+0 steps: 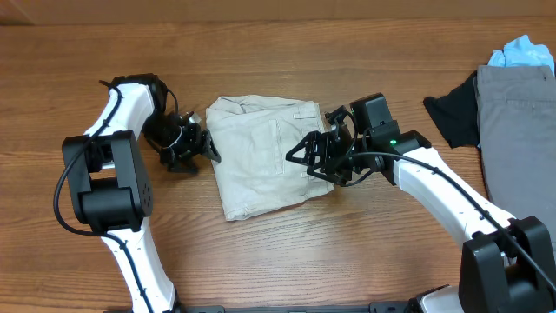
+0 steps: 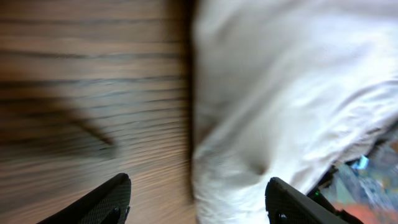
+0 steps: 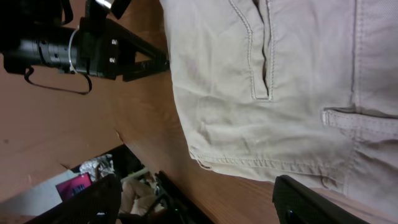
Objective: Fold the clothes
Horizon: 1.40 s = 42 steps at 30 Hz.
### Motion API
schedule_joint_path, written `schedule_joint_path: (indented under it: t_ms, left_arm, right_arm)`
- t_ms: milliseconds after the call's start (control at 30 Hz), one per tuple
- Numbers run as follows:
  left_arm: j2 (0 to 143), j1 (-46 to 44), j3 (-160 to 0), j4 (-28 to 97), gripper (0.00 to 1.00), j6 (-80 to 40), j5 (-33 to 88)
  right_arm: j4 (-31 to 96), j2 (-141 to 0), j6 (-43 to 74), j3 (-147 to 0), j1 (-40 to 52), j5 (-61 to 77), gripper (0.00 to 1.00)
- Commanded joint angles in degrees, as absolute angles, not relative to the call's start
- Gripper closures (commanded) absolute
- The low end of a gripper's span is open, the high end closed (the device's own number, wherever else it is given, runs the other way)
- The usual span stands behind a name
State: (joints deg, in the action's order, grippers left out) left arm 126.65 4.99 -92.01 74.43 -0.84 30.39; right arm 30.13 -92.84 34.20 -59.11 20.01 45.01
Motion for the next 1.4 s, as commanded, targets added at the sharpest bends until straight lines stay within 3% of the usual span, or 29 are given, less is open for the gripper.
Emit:
schedule_joint_path:
  t_ms: [0,200,267,367,667,833,967,1367]
  left_arm:
    - [126.54,3.18,-91.59,74.22,0.28,3.05,35.79]
    - [126.54,-0.19,-90.17,71.07,0.32,1.89,35.77]
    - [126.54,-1.41,-88.86,69.19,0.33,-2.57,34.24]
    - [126.54,-2.48,-86.46,66.17,0.32,-8.27,30.63]
    - [126.52,-2.59,-82.67,64.47,0.33,-9.52,27.38]
    - [125.67,-1.89,-82.76,66.48,0.4,-11.29,24.82]
    - [123.2,-1.87,-82.76,67.72,0.39,-13.56,20.32]
    - [118.04,-2.98,-79.5,65.3,0.31,-16.36,21.54]
  right_arm:
    - [30.46,-91.5,26.96,-60.36,20.12,46.35,0.16]
    - [32.05,-91.5,25.76,-60.36,20.1,42.37,0.14]
    - [32.32,-91.5,25.71,-60.36,20.05,40.97,0.0]
    - [33.15,-91.5,25.71,-60.36,20.05,39.42,0.0]
    - [33.34,-91.5,25.71,-60.36,19.25,39.44,0.0]
    - [33.32,-91.5,25.69,-60.36,19.25,39.33,0.0]
    - [33.23,-91.5,25.69,-60.36,19.25,38.98,0.0]
    - [33.34,-91.5,25.69,-60.36,19.25,39.03,0.0]
